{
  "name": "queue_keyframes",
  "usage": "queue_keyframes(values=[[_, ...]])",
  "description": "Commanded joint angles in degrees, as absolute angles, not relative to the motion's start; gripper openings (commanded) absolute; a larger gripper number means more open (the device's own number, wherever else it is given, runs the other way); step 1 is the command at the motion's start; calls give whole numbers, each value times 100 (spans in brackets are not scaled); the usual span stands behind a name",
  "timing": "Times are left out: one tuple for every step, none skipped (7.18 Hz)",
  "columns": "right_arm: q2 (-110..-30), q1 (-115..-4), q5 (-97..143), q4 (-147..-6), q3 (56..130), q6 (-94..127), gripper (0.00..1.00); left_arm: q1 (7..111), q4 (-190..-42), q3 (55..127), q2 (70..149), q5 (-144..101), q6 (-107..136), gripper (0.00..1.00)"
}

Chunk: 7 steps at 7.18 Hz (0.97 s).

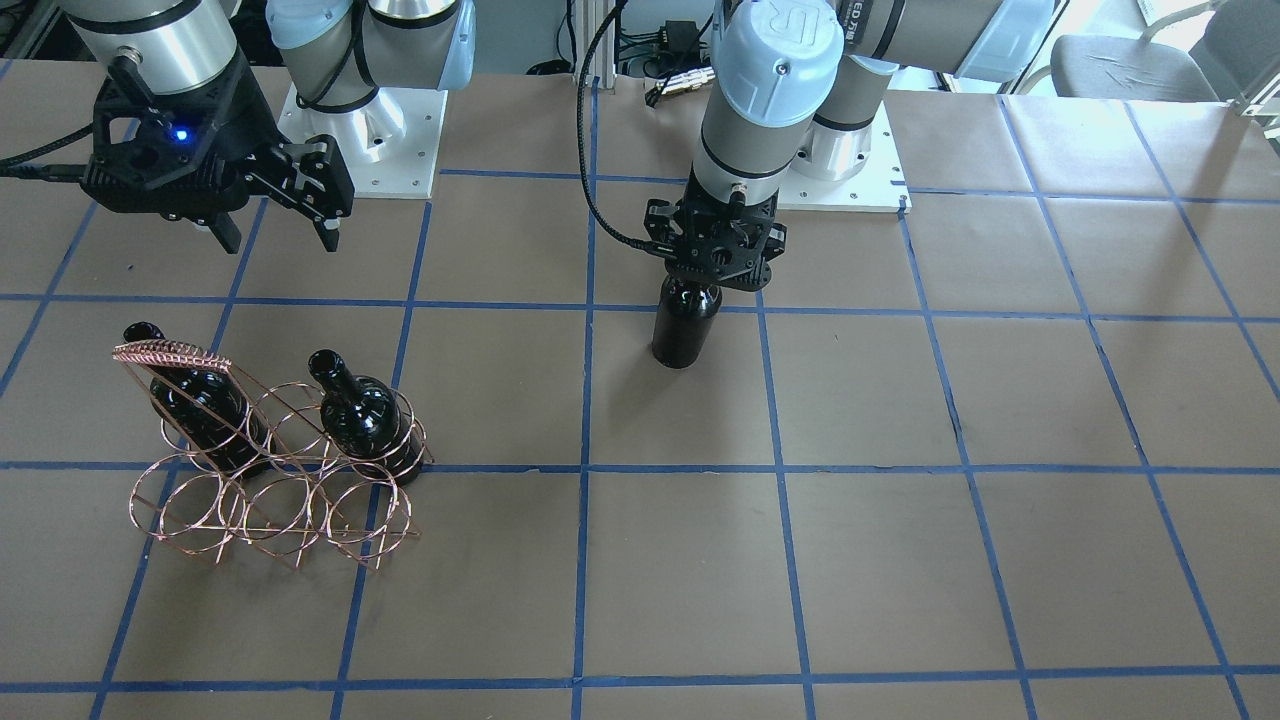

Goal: Place wine into wine basket
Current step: 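Stand the bottle on the table and open the left gripper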

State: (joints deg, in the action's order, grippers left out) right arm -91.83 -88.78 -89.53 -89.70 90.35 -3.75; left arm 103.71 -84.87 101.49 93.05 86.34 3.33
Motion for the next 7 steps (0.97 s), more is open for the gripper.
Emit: queue_keyframes(values=[[-9159, -8894, -8843, -9000, 9035, -352, 84, 10371, -8499, 10090, 9273, 8701, 334, 100], [-9193, -8895, -8833, -9009, 9035, -325, 84, 10310, -8516, 10003, 9212, 8736, 317, 100], [-9202, -8912, -8816, -9009, 9026, -64, 84, 10249, -8534, 9741, 9220, 8728, 299, 100], [-9211, -9086, -8772, -8991, 9026, 139, 85, 10109, -8813, 9364, 9228, 8797, 299, 100], [-9202, -9558, -8711, -9000, 9018, 541, 85, 9768, -9007, 8943, 9237, 9085, 299, 100], [-9150, -10076, -8745, -9009, 9018, 1267, 85, 9504, -9009, 8738, 9237, 9105, 290, 100], [-9149, -10403, -8684, -9017, 8983, 1901, 84, 9153, -8957, 8702, 9229, 9123, 273, 100]])
